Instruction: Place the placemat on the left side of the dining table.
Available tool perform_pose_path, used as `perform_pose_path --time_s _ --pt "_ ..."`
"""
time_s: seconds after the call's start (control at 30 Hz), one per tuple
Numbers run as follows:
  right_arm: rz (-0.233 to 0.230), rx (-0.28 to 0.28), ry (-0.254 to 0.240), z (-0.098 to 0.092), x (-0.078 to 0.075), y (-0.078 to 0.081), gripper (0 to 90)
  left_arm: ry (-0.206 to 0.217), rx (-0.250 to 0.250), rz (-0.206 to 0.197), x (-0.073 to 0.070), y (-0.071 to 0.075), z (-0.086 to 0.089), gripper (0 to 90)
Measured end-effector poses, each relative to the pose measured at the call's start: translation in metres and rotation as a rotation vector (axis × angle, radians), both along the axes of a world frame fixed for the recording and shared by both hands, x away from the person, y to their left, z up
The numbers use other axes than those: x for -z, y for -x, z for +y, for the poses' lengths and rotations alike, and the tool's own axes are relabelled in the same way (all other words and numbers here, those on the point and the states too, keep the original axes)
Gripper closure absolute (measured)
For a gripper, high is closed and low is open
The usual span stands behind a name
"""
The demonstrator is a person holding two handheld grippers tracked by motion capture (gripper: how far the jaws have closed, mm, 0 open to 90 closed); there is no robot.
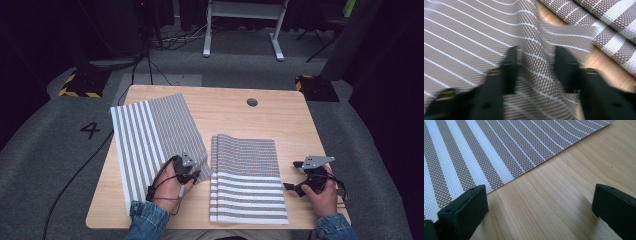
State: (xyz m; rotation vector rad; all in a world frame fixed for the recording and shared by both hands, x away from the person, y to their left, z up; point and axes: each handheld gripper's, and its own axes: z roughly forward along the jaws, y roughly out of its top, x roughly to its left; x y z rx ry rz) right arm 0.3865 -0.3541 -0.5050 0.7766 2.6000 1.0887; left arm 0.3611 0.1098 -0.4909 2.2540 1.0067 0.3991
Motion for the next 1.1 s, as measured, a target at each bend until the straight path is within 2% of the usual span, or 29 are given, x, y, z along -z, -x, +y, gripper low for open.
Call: perform_pose_path --time_s 0.07,0.13,0.27,0.33,0.4,0.47,0.53,0.6,0.63,0.67,0.7,0.73,0.77,0.83,0.87,0.93,0.97,1.03,1.1 --pt "0.001 0.0 0.0 0.0 0.0 0.0 0.5 -0.037 0.017 -0.008 -0.003 0.001 -0.001 79.4" --pt "0.0 0.0 0.0 0.0 0.0 0.0 0.5 -0.058 0.039 -0.025 -0.006 0.003 -0.001 83.2" --pt "0.0 0.0 0.0 0.0 0.0 0.0 0.5 -0.036 0.104 -0.001 -0.014 0.008 -0.001 84.8" --pt "0.001 0.0 0.0 0.0 0.0 0.0 0.5 -0.027 0.12 0.034 -0.018 0.012 0.002 84.8" --pt "0.0 0.0 0.0 0.0 0.0 0.0 0.5 -0.038 0.113 0.054 -0.023 0.018 0.007 84.6" --pt "0.0 0.0 0.0 0.0 0.0 0.0 0.5 -0.038 0.117 0.099 -0.025 0.022 0.013 84.6" --pt "0.001 0.0 0.0 0.0 0.0 0.0 0.5 -0.044 0.104 0.124 -0.027 0.027 0.02 84.5" --pt "0.0 0.0 0.0 0.0 0.0 0.0 0.5 -0.034 0.078 0.161 -0.029 0.033 0.029 84.3" --pt "0.001 0.0 0.0 0.0 0.0 0.0 0.5 -0.053 0.064 0.17 -0.032 0.035 0.037 84.1" --pt "0.001 0.0 0.0 0.0 0.0 0.0 0.5 -0.053 0.064 0.17 -0.032 0.035 0.037 84.0" --pt "0.001 0.0 0.0 0.0 0.0 0.0 0.5 -0.048 0.037 0.192 -0.033 0.038 0.042 84.0" --pt "0.001 0.0 0.0 0.0 0.0 0.0 0.5 -0.053 0.036 0.187 -0.033 0.038 0.045 83.6" --pt "0.0 0.0 0.0 0.0 0.0 0.0 0.5 -0.057 0.011 0.207 -0.034 0.039 0.049 82.7" --pt "0.0 0.0 0.0 0.0 0.0 0.0 0.5 -0.056 -0.027 0.216 -0.036 0.04 0.056 76.6" --pt "0.0 0.0 0.0 0.0 0.0 0.0 0.5 -0.055 -0.036 0.231 -0.036 0.041 0.057 67.7" --pt "0.001 0.0 0.0 0.0 0.0 0.0 0.5 -0.056 -0.048 0.232 -0.036 0.042 0.057 49.3" --pt "0.001 0.0 0.0 0.0 0.0 0.0 0.5 -0.026 -0.062 0.206 -0.037 0.043 0.055 41.5" --pt "0.0 0.0 0.0 0.0 0.0 0.0 0.5 0.029 -0.087 0.201 -0.039 0.043 0.053 32.5" --pt "0.001 0.0 0.0 0.0 0.0 0.0 0.5 0.045 -0.139 0.199 -0.04 0.041 0.053 27.8"
